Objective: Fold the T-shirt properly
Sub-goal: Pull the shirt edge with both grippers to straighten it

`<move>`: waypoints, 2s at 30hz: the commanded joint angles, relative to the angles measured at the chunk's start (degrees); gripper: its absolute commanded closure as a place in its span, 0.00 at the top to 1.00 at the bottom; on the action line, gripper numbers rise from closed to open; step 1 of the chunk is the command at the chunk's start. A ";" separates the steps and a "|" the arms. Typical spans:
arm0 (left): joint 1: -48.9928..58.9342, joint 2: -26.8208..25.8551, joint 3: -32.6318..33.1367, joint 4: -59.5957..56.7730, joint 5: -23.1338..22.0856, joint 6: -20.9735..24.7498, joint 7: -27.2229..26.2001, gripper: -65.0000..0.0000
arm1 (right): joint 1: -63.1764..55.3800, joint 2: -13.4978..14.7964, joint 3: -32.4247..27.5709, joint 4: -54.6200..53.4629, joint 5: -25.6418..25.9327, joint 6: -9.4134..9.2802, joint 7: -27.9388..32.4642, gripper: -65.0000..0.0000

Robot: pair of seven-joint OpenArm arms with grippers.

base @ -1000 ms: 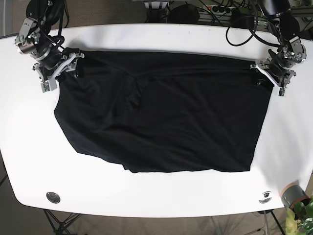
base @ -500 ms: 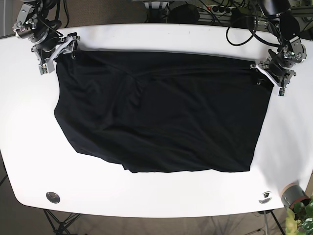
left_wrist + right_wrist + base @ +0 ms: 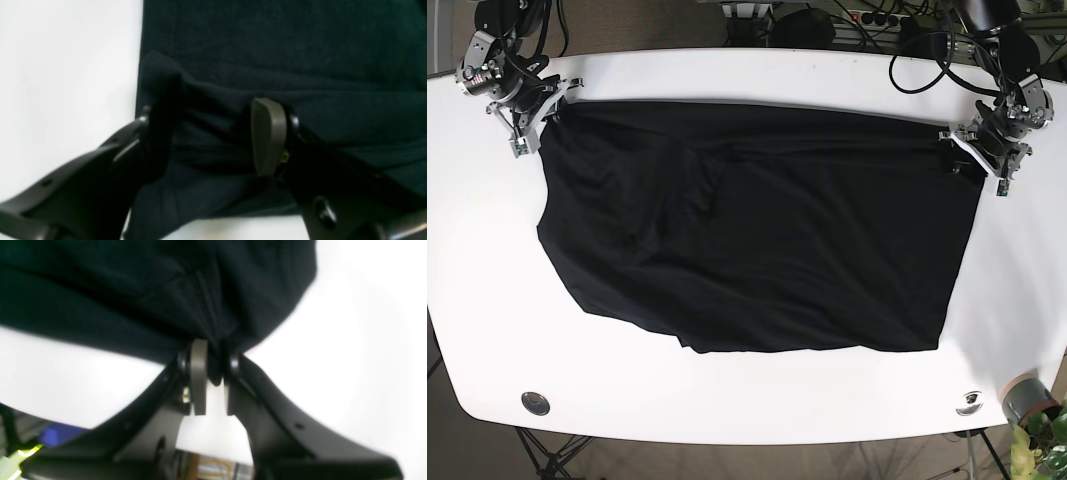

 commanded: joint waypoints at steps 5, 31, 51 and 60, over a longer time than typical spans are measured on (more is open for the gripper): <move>1.28 -0.88 -0.29 0.22 0.80 0.17 1.94 0.52 | 0.07 2.30 3.78 1.29 0.10 0.64 -0.19 0.09; 1.10 -0.53 -0.03 0.48 0.53 0.17 2.12 0.52 | 2.00 -4.55 3.96 7.97 -0.43 2.35 -1.78 0.70; 7.43 1.67 -7.85 7.07 0.45 -1.15 6.25 0.52 | 3.24 -4.29 3.08 -3.02 0.01 2.35 0.77 0.05; 13.94 4.48 -11.63 14.11 0.45 -5.10 9.76 0.52 | -1.60 -4.38 3.08 3.92 0.01 2.35 0.77 0.14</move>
